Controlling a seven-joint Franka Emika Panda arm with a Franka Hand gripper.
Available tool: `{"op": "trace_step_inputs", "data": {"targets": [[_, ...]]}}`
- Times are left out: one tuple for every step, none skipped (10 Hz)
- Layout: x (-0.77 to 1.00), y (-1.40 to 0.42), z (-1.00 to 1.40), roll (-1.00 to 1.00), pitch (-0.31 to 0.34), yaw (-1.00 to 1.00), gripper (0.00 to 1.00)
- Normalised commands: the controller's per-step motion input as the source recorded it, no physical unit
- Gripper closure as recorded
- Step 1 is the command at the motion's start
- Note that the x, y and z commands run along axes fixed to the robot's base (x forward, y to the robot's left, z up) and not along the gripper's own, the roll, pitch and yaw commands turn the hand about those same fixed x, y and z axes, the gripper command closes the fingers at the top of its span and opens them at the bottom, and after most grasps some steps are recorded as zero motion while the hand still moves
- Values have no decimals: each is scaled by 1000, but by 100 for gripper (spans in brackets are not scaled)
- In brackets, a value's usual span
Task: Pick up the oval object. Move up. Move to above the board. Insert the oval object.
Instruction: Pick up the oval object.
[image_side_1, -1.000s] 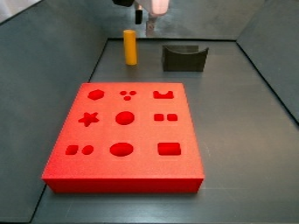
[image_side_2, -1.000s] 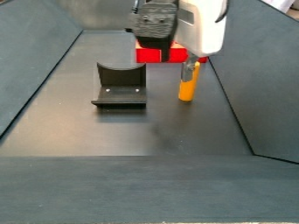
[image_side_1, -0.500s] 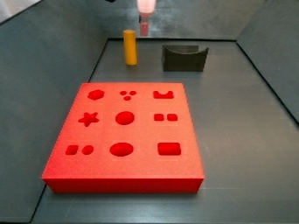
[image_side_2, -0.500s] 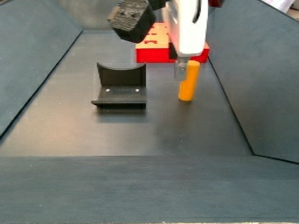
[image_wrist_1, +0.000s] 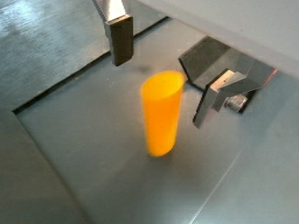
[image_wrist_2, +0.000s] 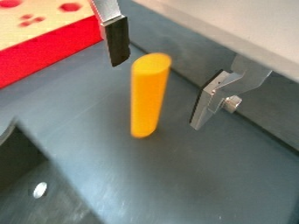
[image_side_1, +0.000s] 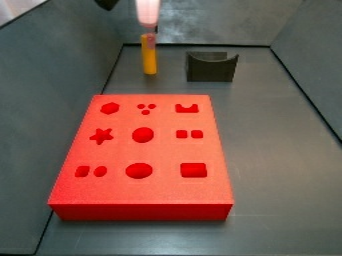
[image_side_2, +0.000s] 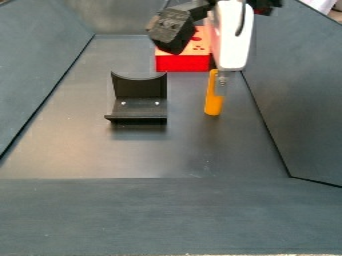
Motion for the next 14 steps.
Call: {"op": "trace_step_inputs", "data": {"targets": [[-274, 0, 0, 0, -53, -851, 0], [-151, 0, 0, 0, -23, -903, 0], [0, 0, 0, 0, -4, 0, 0], [0, 0, 0, 0, 0, 0, 100], [0, 0, 0, 0, 0, 0, 100], [0, 0, 0, 0, 0, 0, 100], [0, 0, 0, 0, 0, 0, 100], [0, 0, 0, 0, 0, 0, 100], [0, 0, 0, 0, 0, 0, 100], [0, 0, 0, 0, 0, 0, 100], [0, 0, 0, 0, 0, 0, 100], [0, 0, 0, 0, 0, 0, 100], [0, 0, 0, 0, 0, 0, 100], [0, 0, 0, 0, 0, 0, 100]]}}
